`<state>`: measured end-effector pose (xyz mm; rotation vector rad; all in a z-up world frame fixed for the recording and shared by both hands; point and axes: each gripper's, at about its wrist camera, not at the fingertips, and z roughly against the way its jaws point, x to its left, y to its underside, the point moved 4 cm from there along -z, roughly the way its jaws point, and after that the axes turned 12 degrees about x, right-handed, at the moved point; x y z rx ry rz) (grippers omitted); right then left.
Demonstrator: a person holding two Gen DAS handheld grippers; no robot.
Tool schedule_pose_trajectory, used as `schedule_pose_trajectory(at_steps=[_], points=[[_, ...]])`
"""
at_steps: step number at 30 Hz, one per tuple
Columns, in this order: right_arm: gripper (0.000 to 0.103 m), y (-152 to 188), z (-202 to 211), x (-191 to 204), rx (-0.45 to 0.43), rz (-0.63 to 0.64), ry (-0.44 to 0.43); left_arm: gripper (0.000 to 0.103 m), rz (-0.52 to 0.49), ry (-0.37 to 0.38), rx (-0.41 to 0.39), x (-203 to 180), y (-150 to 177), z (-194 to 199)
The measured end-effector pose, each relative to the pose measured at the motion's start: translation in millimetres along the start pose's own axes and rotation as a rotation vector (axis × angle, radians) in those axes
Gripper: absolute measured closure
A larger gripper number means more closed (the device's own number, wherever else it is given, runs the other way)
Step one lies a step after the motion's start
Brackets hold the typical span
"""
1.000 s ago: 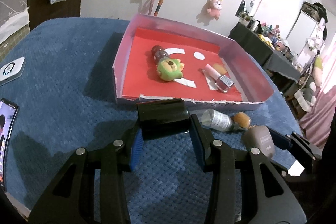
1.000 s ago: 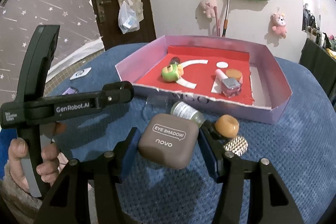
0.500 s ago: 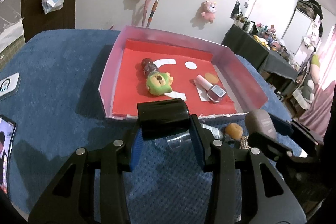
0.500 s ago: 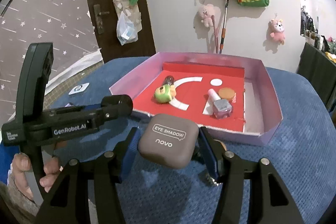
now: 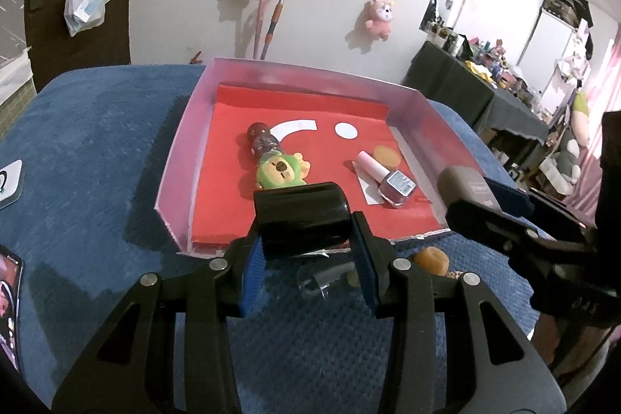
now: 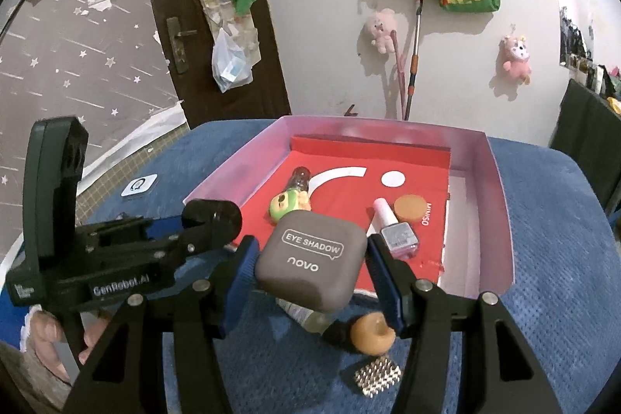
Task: Organize rigid objects
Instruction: 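Lift and carry the black cap and eye shadow case over the red box with both tools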
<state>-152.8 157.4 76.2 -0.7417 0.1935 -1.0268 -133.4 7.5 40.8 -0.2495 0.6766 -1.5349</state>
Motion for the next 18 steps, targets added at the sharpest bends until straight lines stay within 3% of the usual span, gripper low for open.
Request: schedule_pose_trajectory(at_steps=[18], points=[[0.043,-11.2,-62.1,-32.8,0.193,-0.113,-0.104,0.064,0.011,0.038,0.133,7.8,-10.9,-42.4]])
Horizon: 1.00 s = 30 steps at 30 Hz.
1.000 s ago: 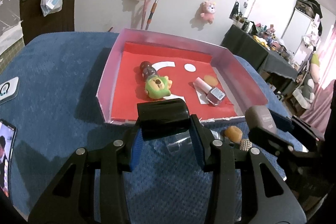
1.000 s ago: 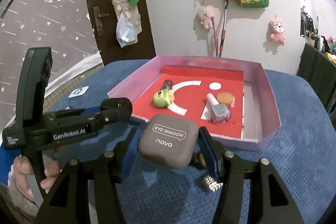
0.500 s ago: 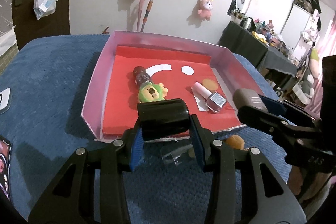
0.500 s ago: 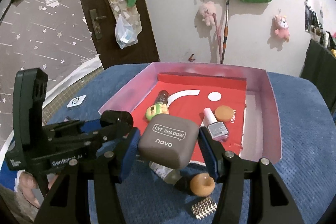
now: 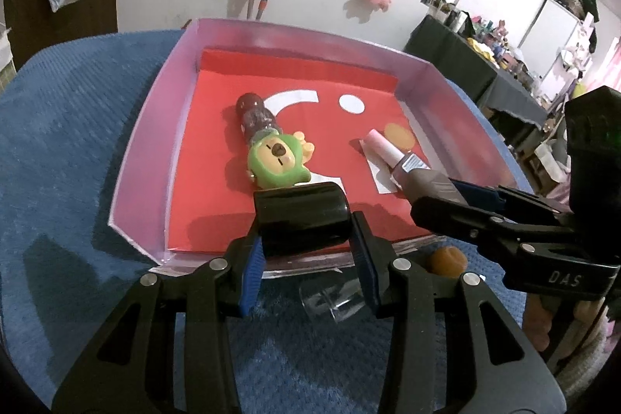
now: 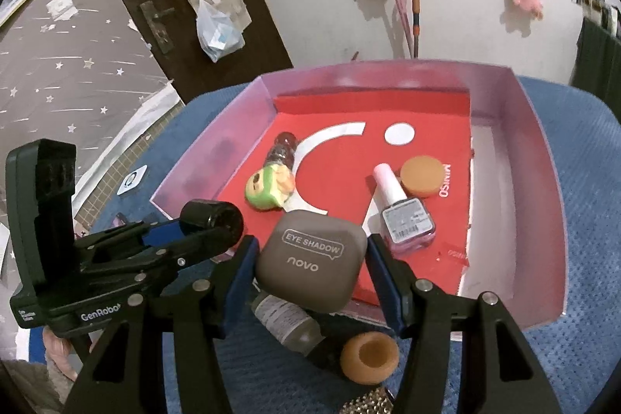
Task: Organize rigid objects
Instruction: 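Lift and carry the black cap and eye shadow case over the red box with both tools, then lower the black cap and eye shadow case into the box and open both tools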
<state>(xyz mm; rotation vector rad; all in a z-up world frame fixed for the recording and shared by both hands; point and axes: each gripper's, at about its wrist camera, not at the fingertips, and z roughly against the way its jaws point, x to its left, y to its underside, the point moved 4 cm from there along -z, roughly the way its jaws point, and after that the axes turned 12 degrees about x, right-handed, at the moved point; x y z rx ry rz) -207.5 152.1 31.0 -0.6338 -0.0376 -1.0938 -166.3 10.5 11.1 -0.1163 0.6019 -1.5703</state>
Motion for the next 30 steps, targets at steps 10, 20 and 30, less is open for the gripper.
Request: schedule_pose_trajectory(at_steps=[10,20,30], points=[[0.043,-4.9,-24.3,-8.2,0.066,-0.029,-0.023,0.064,0.01,-0.021,0.024,7.3,-5.4,-12.2],[0.043,-8.9,-36.8,-14.3,0.086,-0.035,0.022,0.064,0.034,-0.007,0.053,13.9,-16.8,-25.3],[0.043,-16.3,-43.3,-22.2,0.06,-0.029,0.119,0.064,0.047,-0.008,0.033,19.8,-25.4,-25.5]])
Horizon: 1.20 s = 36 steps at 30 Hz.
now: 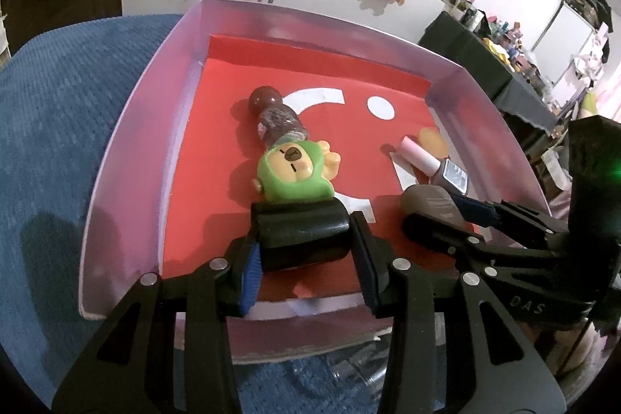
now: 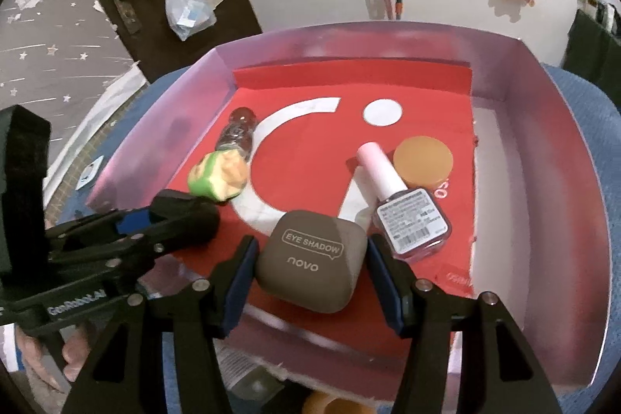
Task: Organize rigid objects
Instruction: 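Lower the black cap and eye shadow case into the box and open both tools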
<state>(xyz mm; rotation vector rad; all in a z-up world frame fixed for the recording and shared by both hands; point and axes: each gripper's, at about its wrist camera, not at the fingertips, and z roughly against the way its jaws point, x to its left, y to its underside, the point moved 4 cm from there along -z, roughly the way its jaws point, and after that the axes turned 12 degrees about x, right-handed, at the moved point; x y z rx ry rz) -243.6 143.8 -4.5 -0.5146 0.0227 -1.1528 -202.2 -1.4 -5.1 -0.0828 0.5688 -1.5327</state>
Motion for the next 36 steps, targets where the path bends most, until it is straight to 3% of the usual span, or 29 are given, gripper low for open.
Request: schedule_pose_trajectory(at_steps=[7,31,36], points=[[0.043,-6.1,-0.1,-6.5,-0.031,-0.008,0.07,0.064,0.005,-0.004,-0.007,2.4,-4.3,-3.3],[0.043,-7.9,-2.5,-7.9,-0.034,-0.022,0.069,0.064,-0.011,-0.032,-0.009,0.8,-0.7,-3.4],[0.043,-7.9,-3.0,-8.1,-0.035,-0.024,0.066,0.056,-0.018,-0.052,-0.014,-0.3,-0.3,-3.3]])
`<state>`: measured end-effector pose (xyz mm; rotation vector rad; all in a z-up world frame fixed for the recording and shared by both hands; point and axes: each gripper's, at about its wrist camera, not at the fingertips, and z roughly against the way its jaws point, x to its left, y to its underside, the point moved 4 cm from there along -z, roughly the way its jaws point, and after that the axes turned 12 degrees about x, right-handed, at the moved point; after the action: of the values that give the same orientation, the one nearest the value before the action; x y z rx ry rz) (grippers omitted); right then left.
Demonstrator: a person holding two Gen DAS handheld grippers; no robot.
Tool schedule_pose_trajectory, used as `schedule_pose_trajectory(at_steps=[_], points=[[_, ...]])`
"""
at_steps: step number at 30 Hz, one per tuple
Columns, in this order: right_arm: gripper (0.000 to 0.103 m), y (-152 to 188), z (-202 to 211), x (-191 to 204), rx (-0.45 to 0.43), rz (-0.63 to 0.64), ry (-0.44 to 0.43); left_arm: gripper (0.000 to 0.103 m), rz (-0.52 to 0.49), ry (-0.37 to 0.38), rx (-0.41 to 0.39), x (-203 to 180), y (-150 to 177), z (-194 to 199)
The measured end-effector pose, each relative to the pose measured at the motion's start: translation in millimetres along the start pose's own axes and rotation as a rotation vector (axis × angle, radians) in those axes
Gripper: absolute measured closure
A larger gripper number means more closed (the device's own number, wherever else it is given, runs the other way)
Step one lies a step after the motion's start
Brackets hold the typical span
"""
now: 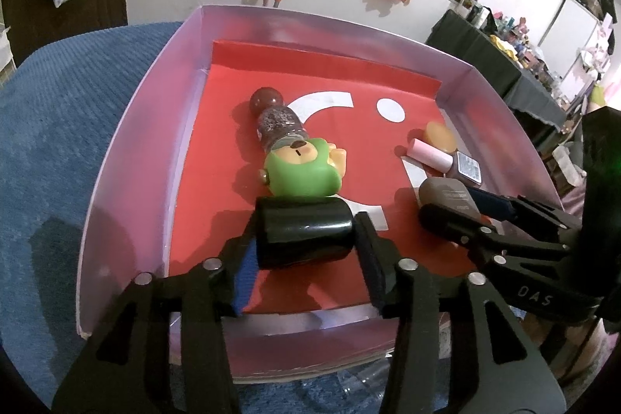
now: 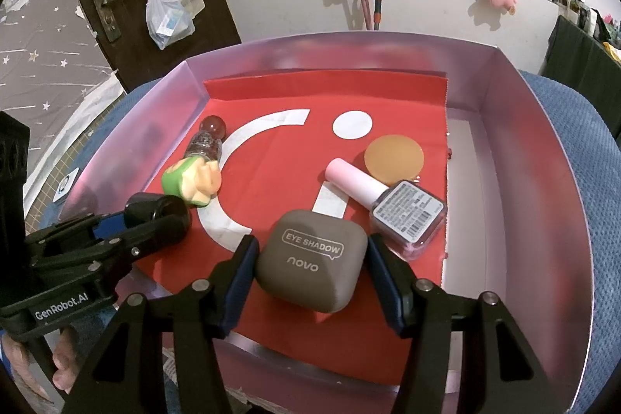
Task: Organize rigid objects
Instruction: 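Lower the black cap and eye shadow case into the box and open both tools, then withdraw both open tools from the box back toward the table items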
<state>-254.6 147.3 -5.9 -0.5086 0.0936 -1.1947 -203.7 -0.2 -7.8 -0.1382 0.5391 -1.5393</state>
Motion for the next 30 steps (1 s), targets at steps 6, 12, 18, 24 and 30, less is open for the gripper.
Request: schedule_pose_trajectory(at_steps=[6,12,18,24,30], points=[[0.043,2.7,3.6,-1.4,0.0,-0.009,-0.009,0.049,-0.01,-0.004,-0.017,-1.8,-0.3,4.2],[0.037,5.8,16.6,-1.4,-0.028,-0.007,-0.015,0.048,-0.025,-0.026,-0.031,-5.7,1.0,10.0],[0.029,9.5,27.2,-1.2,-0.043,-0.008,-0.026,0.04,-0.043,-0.04,-0.051,-10.8,3.9,18.8],[0.024,14.5,41.1,1.2,-0.068,-0.005,-0.04,0.036,-0.057,-0.043,-0.074,-15.1,7.7,30.0],[0.019,20.4,56.4,7.6,-0.098,0.012,-0.044,0.027,-0.059,-0.063,-0.104,-14.4,11.4,43.4]])
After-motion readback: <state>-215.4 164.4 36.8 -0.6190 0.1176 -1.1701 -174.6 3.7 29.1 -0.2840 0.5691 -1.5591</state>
